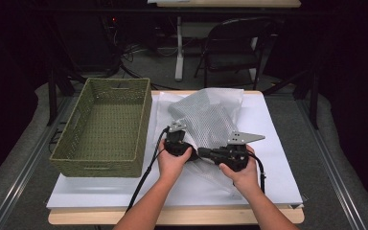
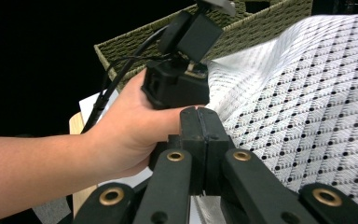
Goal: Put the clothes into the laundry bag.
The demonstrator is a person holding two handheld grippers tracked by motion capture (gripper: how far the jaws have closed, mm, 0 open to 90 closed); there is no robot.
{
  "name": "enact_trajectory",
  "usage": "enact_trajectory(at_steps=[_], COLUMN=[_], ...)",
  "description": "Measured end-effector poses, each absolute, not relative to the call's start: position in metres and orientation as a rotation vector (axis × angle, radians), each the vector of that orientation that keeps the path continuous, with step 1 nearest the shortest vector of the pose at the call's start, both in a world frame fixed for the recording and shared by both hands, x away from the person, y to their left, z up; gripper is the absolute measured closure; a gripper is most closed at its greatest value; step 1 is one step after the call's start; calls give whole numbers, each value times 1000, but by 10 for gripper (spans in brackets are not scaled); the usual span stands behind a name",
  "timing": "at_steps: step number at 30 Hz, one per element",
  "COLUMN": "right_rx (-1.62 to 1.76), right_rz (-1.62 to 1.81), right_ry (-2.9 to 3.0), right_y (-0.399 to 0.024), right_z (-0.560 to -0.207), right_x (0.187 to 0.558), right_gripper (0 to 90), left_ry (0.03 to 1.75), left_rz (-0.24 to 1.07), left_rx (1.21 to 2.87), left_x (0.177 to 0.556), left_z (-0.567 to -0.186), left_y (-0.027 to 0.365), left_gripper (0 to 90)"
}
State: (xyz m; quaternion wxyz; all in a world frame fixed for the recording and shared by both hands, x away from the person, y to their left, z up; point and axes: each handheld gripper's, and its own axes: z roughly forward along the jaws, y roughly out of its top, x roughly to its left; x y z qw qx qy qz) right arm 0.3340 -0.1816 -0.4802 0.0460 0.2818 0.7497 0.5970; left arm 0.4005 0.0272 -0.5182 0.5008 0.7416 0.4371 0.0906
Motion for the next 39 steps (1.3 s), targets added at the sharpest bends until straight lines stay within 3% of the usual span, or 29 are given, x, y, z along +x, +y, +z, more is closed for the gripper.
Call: enact_trajectory(at_steps=[14, 28, 39], right_rx=[906, 926, 935], right_rz=[1788, 1776, 1778], right_ry=[2268, 2235, 2224], right_y=[-187, -194, -198], right_z=[-485, -485, -485], right_x=[339, 343, 345], right_gripper=[900, 900, 900], left_ry=[1128, 1078, 1036], left_rz=[254, 275, 255], left_rx=[1813, 1930, 1948], left_x=[417, 402, 378], left_z=[-533, -528, -523], left_y=[30, 37, 51], left_gripper=[718, 467, 420])
